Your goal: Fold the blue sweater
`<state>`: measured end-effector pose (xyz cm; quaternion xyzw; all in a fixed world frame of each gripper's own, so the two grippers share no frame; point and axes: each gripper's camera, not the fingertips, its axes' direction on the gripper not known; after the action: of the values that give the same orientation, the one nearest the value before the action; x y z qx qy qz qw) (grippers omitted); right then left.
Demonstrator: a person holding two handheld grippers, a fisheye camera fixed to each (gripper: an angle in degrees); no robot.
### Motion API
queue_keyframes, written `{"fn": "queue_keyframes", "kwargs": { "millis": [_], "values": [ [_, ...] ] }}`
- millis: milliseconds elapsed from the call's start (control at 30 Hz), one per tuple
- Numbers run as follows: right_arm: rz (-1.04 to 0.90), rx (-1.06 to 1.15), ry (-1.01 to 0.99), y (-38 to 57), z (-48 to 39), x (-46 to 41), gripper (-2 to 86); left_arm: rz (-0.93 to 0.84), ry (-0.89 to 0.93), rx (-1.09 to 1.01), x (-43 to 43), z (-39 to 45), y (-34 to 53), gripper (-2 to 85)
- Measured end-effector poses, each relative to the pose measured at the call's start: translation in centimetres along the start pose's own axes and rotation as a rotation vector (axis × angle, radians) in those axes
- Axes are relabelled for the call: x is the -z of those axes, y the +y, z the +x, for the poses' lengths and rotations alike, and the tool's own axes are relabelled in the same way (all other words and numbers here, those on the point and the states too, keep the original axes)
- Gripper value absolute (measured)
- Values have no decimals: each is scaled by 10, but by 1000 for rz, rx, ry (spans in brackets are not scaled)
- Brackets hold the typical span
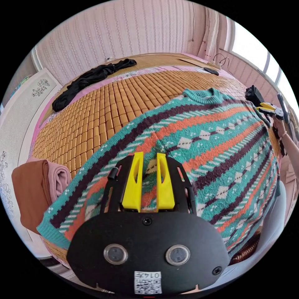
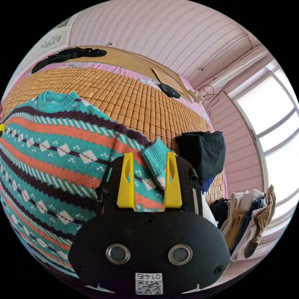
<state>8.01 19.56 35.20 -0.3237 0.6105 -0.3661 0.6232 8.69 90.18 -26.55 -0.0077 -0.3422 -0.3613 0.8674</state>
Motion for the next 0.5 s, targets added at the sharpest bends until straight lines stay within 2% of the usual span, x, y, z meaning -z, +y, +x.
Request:
{"fn": "queue_keyframes", "kwargs": {
  "millis": [67,133,200,300,433,500],
  "values": [
    [-207,41,41,11,10,-35,90,82,20,68,0,-8,19,70],
    [-197,54,-65,13,22,-26,57,78,30,97,1,-11,23,67],
    [-174,1,-74,13,44,-4,38,75,18,94,3,-11,27,66],
    [-113,-76,138,30,87,34,24,76,50,127,8,-21,35,65],
    [-265,-251,414,69,152,34,16,120,129,198,33,-39,57,51],
    [-239,-308,351,83,163,50,58,196,162,190,59,-44,77,43]
  ]
}}
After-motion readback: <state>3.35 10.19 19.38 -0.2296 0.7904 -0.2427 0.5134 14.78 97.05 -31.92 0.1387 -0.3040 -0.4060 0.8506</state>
